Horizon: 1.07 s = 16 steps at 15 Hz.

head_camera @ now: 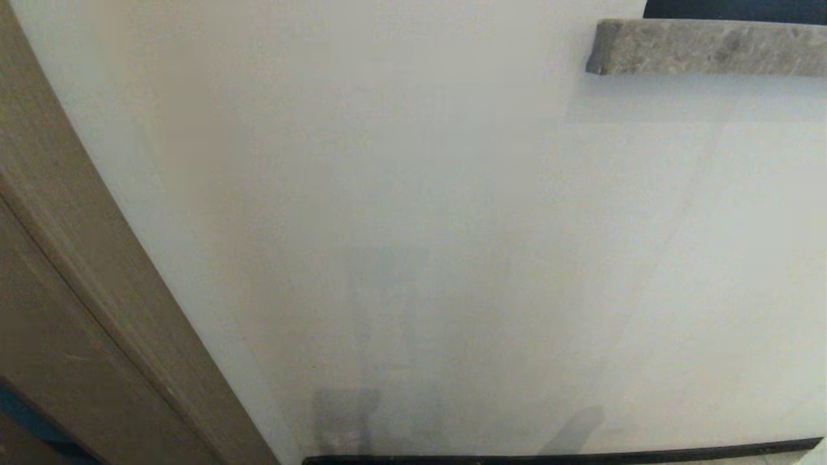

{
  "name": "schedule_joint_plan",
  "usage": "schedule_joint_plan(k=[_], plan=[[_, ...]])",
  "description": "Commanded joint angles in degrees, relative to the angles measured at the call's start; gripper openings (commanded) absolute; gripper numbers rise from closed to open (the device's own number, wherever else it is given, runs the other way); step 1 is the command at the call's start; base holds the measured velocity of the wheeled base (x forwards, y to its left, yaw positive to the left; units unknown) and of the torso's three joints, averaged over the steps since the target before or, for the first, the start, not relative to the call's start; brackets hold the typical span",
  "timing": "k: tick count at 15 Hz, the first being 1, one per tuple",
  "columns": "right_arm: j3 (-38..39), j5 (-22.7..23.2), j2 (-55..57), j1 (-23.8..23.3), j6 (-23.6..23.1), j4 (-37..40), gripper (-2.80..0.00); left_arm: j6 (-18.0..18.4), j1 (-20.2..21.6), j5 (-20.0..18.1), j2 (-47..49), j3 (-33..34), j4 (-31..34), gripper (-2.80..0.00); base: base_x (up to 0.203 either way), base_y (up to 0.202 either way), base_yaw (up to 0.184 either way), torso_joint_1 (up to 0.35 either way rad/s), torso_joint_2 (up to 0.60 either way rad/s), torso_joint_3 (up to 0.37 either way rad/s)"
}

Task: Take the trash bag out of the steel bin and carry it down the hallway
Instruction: Put the trash bag at the door

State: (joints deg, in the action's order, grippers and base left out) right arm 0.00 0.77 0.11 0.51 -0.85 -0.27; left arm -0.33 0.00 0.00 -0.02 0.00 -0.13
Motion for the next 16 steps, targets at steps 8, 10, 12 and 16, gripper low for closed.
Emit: schedule_joint_plan(k=[8,10,12,16], plan=[[0.0,0.0,0.0,0.0,0.0,0.1,-2.80,0.0,0.0,0.0,0.0,0.0,0.0,-2.80,0.000,0.000,0.000,0.000,0.00,0.000],[0.0,0.0,0.0,0.0,-0.1,0.1,-2.80,0.0,0.0,0.0,0.0,0.0,0.0,-2.80,0.000,0.000,0.000,0.000,0.00,0.000],[0.0,0.0,0.0,0.0,-0.3,0.1,-2.80,0.0,0.0,0.0,0.0,0.0,0.0,-2.80,0.000,0.000,0.000,0.000,0.00,0.000],[0.0,0.0,0.0,0.0,0.0,0.4,-2.80,0.0,0.0,0.0,0.0,0.0,0.0,-2.80,0.000,0.000,0.000,0.000,0.00,0.000]])
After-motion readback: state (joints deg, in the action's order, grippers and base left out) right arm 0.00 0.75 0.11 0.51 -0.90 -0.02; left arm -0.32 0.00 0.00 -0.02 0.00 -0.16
